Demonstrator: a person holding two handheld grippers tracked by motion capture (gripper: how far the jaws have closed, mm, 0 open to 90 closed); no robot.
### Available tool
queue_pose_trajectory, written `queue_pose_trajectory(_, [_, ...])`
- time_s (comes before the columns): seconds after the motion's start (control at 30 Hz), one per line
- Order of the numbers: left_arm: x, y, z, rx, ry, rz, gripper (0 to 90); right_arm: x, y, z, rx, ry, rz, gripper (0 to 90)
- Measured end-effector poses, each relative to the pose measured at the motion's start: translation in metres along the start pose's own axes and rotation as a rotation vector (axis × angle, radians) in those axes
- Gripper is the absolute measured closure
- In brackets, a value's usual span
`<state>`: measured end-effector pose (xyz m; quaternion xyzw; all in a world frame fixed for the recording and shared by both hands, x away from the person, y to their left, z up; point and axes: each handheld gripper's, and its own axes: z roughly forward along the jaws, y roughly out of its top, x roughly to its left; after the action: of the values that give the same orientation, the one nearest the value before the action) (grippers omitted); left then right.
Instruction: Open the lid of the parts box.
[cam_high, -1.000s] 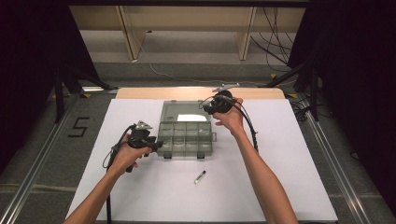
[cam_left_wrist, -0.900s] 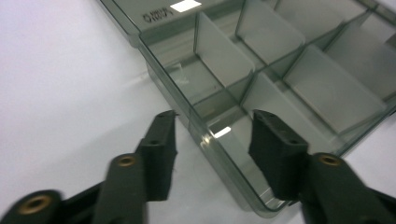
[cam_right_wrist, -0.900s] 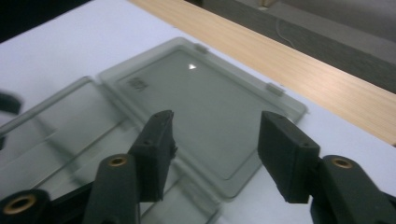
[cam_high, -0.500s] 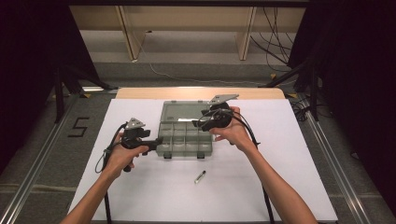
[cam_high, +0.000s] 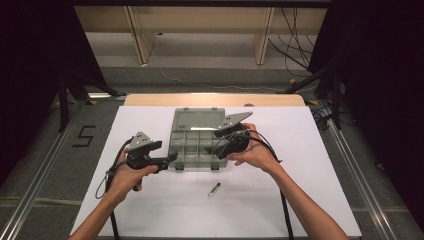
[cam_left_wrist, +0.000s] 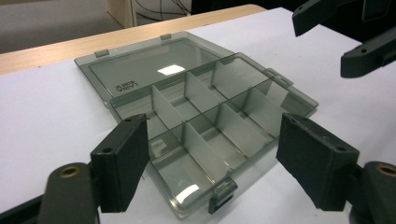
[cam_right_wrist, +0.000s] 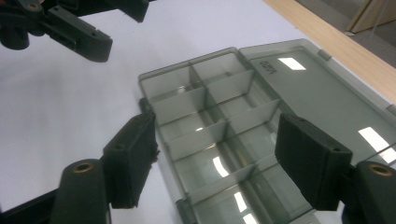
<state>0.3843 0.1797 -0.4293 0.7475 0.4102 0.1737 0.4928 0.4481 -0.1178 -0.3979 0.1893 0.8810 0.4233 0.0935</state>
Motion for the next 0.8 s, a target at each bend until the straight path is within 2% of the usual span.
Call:
queue_pose_trajectory(0.03, [-0.001,-0.001,-0.002,-0.006,-0.007,0.001,24.0,0.002,0.0,-0.001,0.002,0.006,-0.005,28.1])
queue_pose_trajectory(0.1, [-0.004,-0.004,-0.005,-0.026,-0.032,-0.037,23.2,0.006,-0.001,-0.002,-0.002,0.023,-0.016,27.5])
queue_pose_trajectory(0.13, [-0.006,-0.005,-0.007,-0.031,-0.04,-0.037,23.2,0.009,-0.002,-0.002,0.0,0.038,-0.021,26.7])
queue_pose_trajectory(0.23, [-0.01,-0.007,-0.01,-0.025,-0.036,-0.013,22.0,0.015,-0.006,-0.001,0.017,0.06,-0.042,26.3])
queue_pose_trajectory(0.37, [-0.019,-0.01,-0.013,-0.033,-0.039,-0.007,21.0,0.02,-0.009,0.001,0.041,0.078,-0.058,26.2])
queue_pose_trajectory(0.4, [-0.02,-0.01,-0.013,-0.035,-0.038,0.01,20.7,0.022,-0.01,0.001,0.062,0.088,-0.069,25.9])
queue_pose_trajectory(0.67, [-0.033,-0.013,-0.018,-0.047,-0.049,0.014,18.5,0.03,-0.017,0.003,0.091,0.12,-0.083,23.9])
queue_pose_trajectory(0.77, [-0.036,-0.015,-0.02,-0.042,-0.041,0.027,18.5,0.033,-0.02,0.005,0.104,0.139,-0.101,21.6])
queue_pose_trajectory(0.8, [-0.037,-0.016,-0.021,-0.041,-0.038,0.027,18.1,0.035,-0.021,0.006,0.123,0.148,-0.114,20.7])
